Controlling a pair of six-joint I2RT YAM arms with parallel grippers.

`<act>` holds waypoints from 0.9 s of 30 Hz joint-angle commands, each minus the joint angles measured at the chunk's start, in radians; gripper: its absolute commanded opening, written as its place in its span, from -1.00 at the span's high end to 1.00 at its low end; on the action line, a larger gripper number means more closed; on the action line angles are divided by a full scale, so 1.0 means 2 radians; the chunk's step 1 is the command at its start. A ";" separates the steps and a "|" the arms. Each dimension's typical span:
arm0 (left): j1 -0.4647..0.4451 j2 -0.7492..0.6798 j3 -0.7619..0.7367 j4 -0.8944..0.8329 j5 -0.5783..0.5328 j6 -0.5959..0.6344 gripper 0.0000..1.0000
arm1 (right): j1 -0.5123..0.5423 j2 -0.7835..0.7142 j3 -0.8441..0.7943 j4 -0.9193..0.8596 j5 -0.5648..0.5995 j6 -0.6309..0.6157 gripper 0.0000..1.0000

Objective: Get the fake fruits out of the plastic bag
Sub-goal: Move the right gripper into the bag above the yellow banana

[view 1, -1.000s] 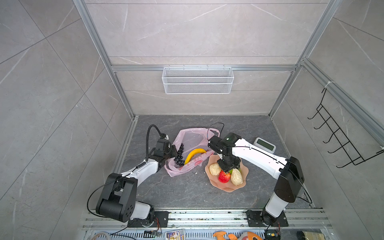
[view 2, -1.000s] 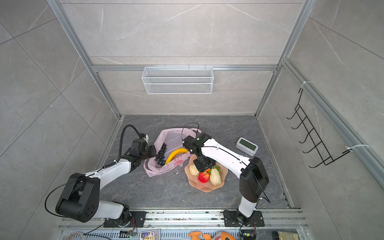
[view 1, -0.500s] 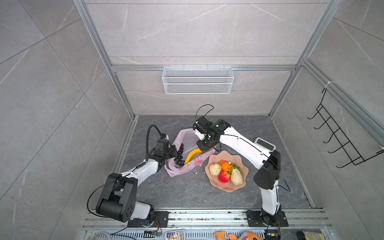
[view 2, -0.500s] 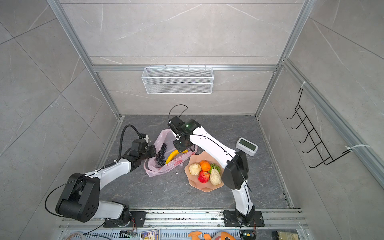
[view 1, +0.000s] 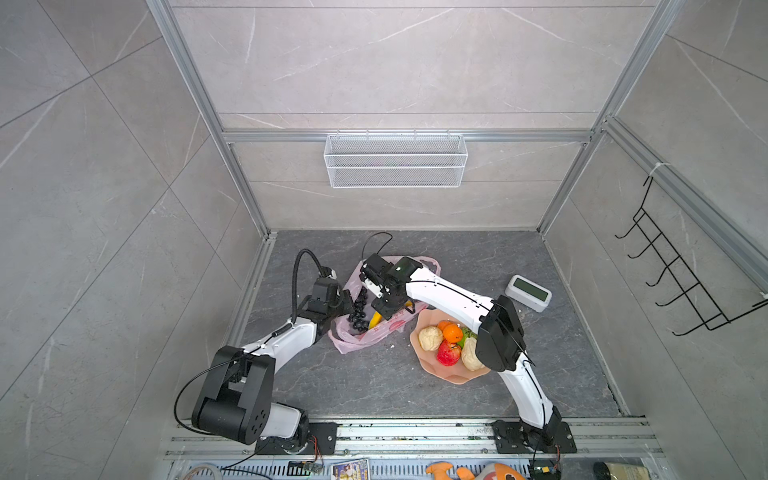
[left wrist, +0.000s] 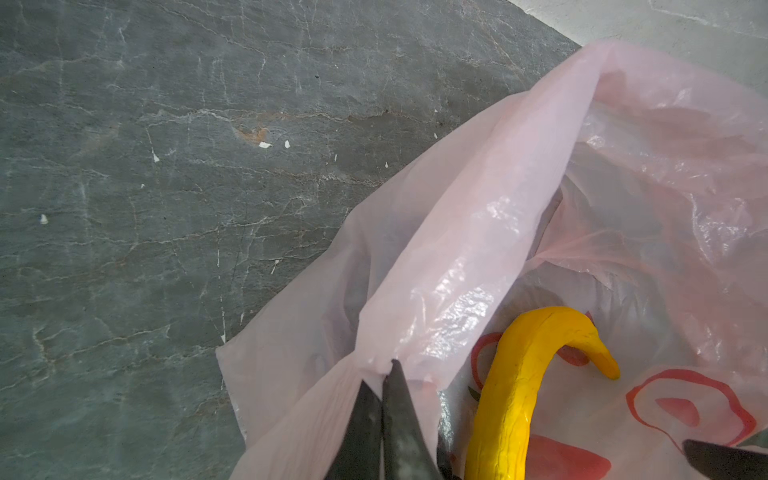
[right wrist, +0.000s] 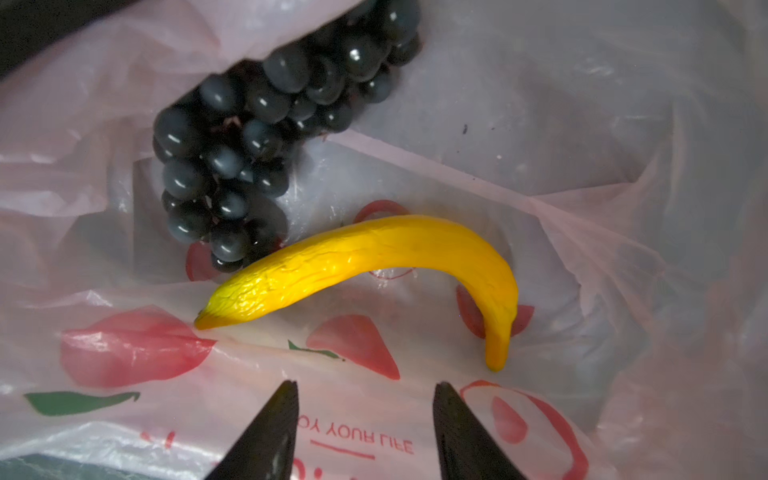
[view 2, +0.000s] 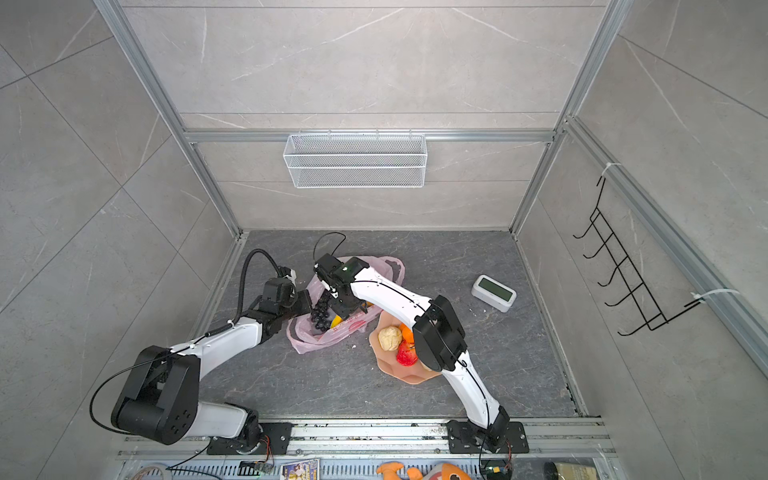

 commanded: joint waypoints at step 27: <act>0.007 -0.002 -0.007 0.011 -0.015 -0.011 1.00 | 0.017 -0.021 -0.007 0.030 -0.003 0.320 -0.27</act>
